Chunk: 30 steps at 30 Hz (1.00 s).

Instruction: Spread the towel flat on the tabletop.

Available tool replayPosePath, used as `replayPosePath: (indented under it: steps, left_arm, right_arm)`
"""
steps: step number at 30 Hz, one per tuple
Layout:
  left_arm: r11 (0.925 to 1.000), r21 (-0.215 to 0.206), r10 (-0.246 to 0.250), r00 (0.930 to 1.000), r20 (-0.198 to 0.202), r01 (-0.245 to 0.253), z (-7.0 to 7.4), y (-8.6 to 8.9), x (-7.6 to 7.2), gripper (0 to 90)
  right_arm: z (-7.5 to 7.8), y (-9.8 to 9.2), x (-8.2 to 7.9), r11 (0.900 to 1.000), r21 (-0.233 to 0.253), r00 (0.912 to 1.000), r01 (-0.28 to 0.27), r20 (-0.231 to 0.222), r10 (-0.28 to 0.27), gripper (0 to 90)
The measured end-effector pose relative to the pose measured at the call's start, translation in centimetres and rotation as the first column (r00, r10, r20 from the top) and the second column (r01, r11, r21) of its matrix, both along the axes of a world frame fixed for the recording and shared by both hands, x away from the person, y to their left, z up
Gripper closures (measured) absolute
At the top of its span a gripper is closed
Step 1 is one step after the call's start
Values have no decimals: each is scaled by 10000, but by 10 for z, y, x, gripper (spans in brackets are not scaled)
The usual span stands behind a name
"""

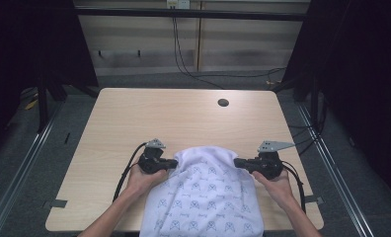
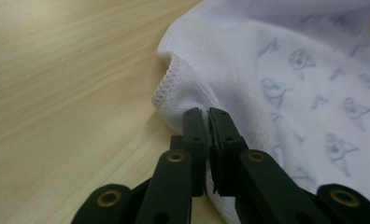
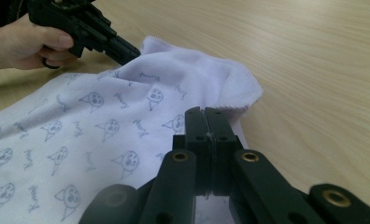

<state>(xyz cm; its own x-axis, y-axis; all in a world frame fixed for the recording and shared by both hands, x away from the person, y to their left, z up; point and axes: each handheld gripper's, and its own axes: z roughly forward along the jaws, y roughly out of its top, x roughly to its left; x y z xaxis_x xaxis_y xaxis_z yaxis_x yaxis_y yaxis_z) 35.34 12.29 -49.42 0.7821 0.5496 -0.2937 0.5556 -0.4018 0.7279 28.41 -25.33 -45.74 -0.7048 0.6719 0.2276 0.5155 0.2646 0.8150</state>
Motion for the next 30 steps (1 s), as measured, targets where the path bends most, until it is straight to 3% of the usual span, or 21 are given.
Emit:
replayPosePath:
  steps: [3,5,8,12,15,19,20,21,23,26,28,30]
  left_arm:
    - [9971,-757,83,9984,563,-40,24,7,-3,869]
    - [9911,-1330,93,9951,984,39,43,10,-6,870]
    - [9896,-1411,-65,9877,1563,289,60,3,-13,869]
    - [9832,-1377,-946,9795,1778,1199,74,-20,-26,867]
    - [9773,-816,-1830,9731,1397,1955,60,-42,-39,864]
    - [9625,80,-2713,9616,412,2712,18,-60,-54,832]
    - [9597,198,-2808,9594,279,2803,13,-61,-55,813]
    - [9592,214,-2827,9581,469,2820,14,-59,-56,791]
    - [9618,-426,-2674,9612,678,2705,26,-50,-54,739]
    - [9675,-1373,-2029,9760,788,2122,39,-30,-44,693]
    - [9792,-1100,-1623,9835,801,1705,38,-24,-38,688]
    - [9847,-716,-1553,9866,507,1587,28,-26,-33,678]
  right_arm:
    - [2,-2,-1,10000,31,10000,27,60,-27,891]
    - [6,-4,-1,9999,104,9998,83,184,-84,891]
    - [13,-6,1,9998,104,9992,191,347,-194,891]
    - [25,-8,3,9988,415,9971,251,706,-280,892]
    - [26,-4,0,9991,409,9974,102,709,-131,892]
    - [14,0,-10,9998,110,9992,-136,389,132,891]
    - [10,0,-13,9999,2,9994,-104,337,103,891]
    - [7,0,-16,9999,-47,9997,-126,214,127,891]
    - [1,-1,-19,9996,-242,9999,-152,67,154,891]
    - [-3,-3,-20,9997,-224,9999,-80,-64,79,891]
    - [-3,-4,-18,9999,-143,10000,-6,-84,4,891]
    - [-4,-3,-16,9999,-141,9999,11,-99,-13,892]
